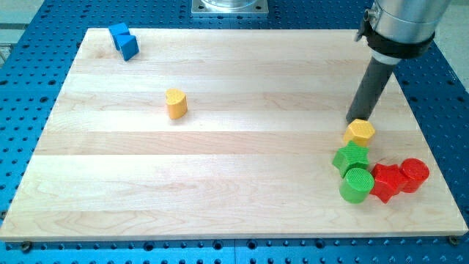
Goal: Move the yellow heart into the yellow hexagon
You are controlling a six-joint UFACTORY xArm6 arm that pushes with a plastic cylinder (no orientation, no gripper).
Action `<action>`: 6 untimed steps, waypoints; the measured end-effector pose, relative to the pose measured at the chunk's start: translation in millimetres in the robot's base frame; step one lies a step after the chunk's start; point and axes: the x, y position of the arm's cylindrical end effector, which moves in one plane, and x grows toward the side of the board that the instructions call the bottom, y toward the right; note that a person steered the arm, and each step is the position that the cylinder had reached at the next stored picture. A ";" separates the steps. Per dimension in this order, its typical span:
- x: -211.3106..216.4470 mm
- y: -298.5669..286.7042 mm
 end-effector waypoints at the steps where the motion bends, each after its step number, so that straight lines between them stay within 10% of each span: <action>1: 37.0 -18.3; 4: 18.6 -88.3; 6: 18.1 -372.9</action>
